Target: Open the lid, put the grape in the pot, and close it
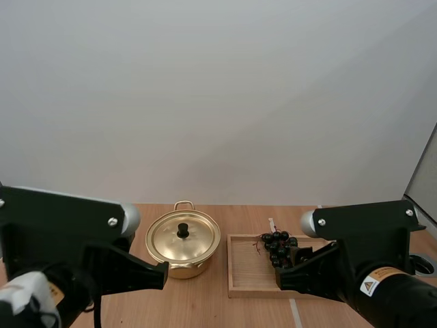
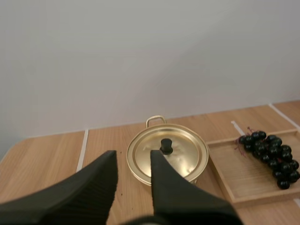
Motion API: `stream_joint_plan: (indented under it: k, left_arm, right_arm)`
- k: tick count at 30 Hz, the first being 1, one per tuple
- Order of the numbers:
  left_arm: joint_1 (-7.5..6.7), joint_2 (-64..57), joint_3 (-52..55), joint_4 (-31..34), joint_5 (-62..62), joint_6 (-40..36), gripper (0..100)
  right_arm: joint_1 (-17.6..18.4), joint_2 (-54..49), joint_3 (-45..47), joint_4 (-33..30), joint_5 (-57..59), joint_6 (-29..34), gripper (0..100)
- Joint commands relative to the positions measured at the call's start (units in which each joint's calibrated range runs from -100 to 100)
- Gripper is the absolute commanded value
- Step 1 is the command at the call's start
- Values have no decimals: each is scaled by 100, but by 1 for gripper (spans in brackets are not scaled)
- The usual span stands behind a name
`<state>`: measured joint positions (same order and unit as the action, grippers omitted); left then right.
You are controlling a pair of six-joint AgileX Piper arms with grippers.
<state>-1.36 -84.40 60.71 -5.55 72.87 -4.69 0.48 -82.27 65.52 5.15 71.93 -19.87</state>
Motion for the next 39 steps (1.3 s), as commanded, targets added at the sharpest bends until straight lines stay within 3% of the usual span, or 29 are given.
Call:
stream_joint_plan:
  k: [1,5,10,20,30,39]
  left_arm:
    - [10,485,-42,12,67,5,100]
    - [10,1183,-58,-131,-98,539,100]
    - [10,2263,-212,-927,-306,1916,100]
    - [10,4611,-1064,-1955,-744,3469,100]
    - [-4,7015,-2308,-2013,-812,3574,100]
    - [-4,8218,-2922,-1829,-868,3574,100]
  right_arm:
    - [-18,250,-108,-28,124,19,100]
    - [-18,520,-108,-28,79,19,100]
    - [-18,846,-108,-28,71,19,100]
    - [-18,1055,-108,-28,71,19,100]
    - [-18,1055,-108,-28,71,19,100]
    - [-18,1055,-108,-28,71,19,100]
